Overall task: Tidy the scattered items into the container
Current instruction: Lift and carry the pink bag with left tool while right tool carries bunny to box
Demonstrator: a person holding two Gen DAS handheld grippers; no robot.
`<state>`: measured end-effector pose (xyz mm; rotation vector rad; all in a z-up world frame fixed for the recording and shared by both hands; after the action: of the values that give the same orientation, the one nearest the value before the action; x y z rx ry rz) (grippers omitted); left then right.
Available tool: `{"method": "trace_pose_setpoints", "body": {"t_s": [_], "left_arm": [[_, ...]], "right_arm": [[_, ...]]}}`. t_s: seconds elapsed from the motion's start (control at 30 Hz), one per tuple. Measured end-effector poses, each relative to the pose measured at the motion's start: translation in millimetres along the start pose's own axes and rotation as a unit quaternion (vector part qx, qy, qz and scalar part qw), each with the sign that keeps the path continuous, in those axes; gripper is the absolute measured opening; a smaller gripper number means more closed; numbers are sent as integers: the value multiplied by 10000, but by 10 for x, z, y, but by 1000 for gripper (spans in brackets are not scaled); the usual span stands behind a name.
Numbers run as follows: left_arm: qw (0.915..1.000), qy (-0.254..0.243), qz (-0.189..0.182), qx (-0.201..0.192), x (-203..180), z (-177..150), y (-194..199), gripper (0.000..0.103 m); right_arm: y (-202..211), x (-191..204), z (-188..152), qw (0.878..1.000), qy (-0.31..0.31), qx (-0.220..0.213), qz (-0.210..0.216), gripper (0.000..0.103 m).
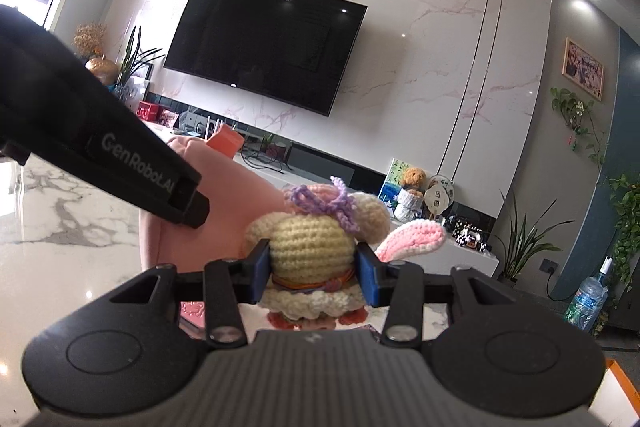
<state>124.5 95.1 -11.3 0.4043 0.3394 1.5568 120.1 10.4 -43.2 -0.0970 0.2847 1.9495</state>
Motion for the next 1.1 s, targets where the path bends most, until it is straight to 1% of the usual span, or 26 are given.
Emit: {"method": "trace_pose_setpoints", "body": {"t_s": [0.27,0.4,0.57,0.7,0.83,1.03,1.1], "left_arm": [[9991,-276,122,-295,-266,206,243,34],[9979,-460,78,-448,-474,328,309,34],[9953,-752,-86,-605,-836,461,317,34],[9927,-971,-285,-650,-1152,525,245,34],[9901,-1142,-517,-626,-1458,543,146,34],[9840,-1473,-827,-567,-1929,549,-61,34],[9823,-1548,-914,-516,-2056,532,-145,34]], "right_arm": [[302,-300,179,9986,-184,-423,-244,47],[405,-515,230,9972,-343,-529,-400,47],[487,-881,236,9945,-541,-577,-689,47],[544,-1224,216,9910,-780,-516,-957,47],[563,-1618,177,9867,-1052,-365,-1184,47],[500,-2105,45,9815,-1338,51,-1369,48],[462,-2238,-9,9811,-1353,243,-1365,48]]}}
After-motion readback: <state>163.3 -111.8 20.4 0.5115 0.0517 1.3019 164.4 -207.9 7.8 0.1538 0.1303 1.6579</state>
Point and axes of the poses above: each gripper's, at about its wrist camera, not at the fingertips, and y roughly against the way its jaws point, x to its left, z to its top, the point moved 4 cm from there along -y, roughly the way its jaws point, and after that the axes turned 7 degrees about -y, right-handed, at the moved point
